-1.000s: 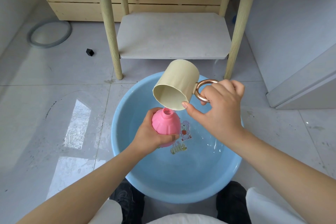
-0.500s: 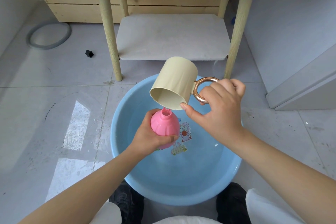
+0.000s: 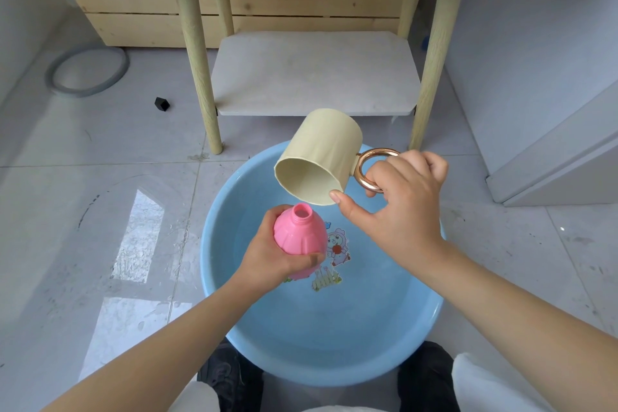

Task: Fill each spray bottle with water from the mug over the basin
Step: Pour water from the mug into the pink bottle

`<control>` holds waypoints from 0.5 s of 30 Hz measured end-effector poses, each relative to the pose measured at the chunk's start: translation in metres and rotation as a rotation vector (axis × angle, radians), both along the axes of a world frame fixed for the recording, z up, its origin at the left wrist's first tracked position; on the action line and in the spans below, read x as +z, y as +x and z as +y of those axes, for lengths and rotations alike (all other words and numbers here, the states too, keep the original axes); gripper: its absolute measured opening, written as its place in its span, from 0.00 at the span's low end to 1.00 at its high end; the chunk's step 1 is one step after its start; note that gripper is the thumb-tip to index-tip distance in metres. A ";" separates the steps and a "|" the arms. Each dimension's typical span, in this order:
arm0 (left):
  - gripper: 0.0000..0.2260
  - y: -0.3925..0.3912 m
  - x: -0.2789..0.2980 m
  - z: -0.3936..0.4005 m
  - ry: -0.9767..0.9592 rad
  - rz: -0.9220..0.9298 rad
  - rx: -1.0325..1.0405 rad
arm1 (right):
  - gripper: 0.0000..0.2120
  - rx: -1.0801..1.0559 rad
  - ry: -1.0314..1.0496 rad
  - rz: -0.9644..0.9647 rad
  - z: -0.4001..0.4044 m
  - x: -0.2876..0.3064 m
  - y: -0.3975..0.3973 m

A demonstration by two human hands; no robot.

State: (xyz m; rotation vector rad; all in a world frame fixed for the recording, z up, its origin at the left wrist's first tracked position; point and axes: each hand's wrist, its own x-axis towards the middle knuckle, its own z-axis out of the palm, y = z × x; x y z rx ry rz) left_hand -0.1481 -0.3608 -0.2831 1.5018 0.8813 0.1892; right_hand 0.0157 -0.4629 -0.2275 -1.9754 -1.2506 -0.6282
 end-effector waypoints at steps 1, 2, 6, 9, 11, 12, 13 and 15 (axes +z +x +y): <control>0.35 0.000 0.000 0.000 0.005 0.005 0.000 | 0.22 0.006 0.003 -0.017 0.000 0.001 0.000; 0.35 0.000 -0.001 0.001 0.014 0.014 -0.001 | 0.22 0.014 0.007 -0.031 0.000 0.001 0.000; 0.34 0.000 0.000 0.001 0.010 0.011 -0.002 | 0.22 0.035 0.008 -0.097 0.000 0.000 0.001; 0.33 0.001 0.000 0.001 0.001 0.003 0.000 | 0.22 0.037 -0.001 -0.147 0.000 -0.002 0.002; 0.33 0.001 0.000 0.001 -0.002 0.003 0.003 | 0.22 0.046 -0.001 -0.163 0.000 -0.003 0.003; 0.34 0.001 0.000 0.001 -0.003 0.003 0.004 | 0.22 0.051 0.004 -0.170 0.000 -0.003 0.003; 0.34 0.001 0.000 0.001 -0.003 0.002 0.004 | 0.22 0.056 0.010 -0.179 0.000 -0.003 0.004; 0.34 0.001 0.000 0.001 -0.004 -0.001 0.002 | 0.23 0.061 0.020 -0.198 0.001 -0.002 0.004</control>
